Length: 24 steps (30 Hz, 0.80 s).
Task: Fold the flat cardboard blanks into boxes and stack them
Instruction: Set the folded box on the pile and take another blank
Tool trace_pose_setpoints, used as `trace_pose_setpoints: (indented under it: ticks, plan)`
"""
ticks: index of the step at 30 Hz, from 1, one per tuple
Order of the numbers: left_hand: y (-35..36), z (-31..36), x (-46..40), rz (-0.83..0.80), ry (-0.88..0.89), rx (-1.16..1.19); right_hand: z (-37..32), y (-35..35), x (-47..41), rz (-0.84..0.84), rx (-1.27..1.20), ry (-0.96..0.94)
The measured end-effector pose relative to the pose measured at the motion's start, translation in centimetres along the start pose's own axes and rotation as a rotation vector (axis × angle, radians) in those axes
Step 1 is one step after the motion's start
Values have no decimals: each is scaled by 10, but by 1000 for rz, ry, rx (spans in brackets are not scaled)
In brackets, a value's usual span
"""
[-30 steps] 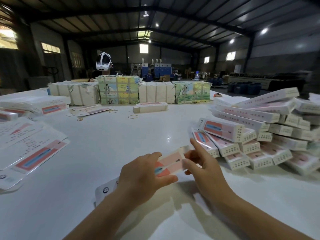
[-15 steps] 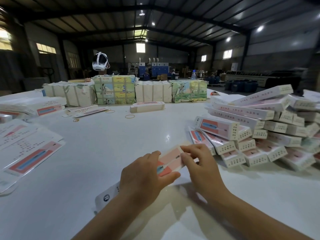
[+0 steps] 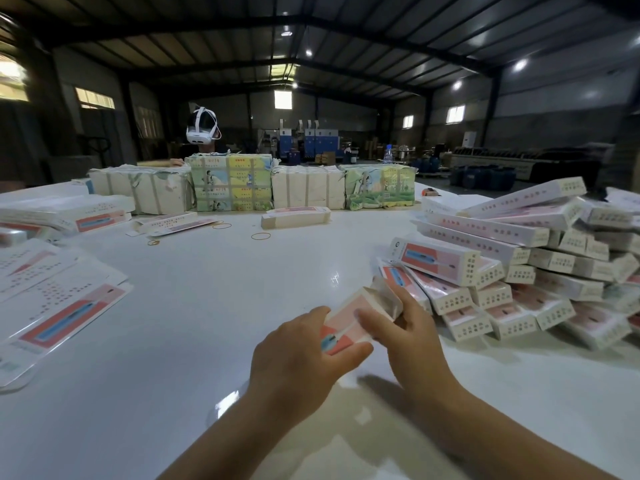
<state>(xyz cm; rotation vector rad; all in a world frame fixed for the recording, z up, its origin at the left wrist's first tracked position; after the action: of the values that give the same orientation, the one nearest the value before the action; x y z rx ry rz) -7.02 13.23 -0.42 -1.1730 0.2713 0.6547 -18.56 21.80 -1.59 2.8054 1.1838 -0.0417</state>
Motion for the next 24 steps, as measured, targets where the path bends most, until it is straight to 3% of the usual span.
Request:
trace_pose_setpoints:
  ticks: [4,8,13,19,24]
  plan:
    - [-5,2,1,18,9,-20,-22,8,18,94,456,-298]
    - [-6,2,1,3,41,-130,-16,15,21,107,677,-303]
    - [-10,-7,0,5,25,-214,-1,16,7,-129,71,4]
    - [-7,-8,-1,0,77,-224,-4,7,2,-129,-80,87]
    - [-10,-10,0,19,75,-164,0,2,-4,-132,-371,177]
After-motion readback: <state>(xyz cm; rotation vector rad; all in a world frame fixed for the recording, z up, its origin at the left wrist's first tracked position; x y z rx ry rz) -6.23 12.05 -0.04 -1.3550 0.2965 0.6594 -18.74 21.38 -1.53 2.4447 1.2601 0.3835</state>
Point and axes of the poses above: each hand's wrist, its own x-axis away from the middle knuckle, its own y-axis out of the palm, z = x × y, the point moved 8 cm from there along -x, towards the middle knuckle, and after that the axes turned 14 degrees about y, right-handed, at the moved point
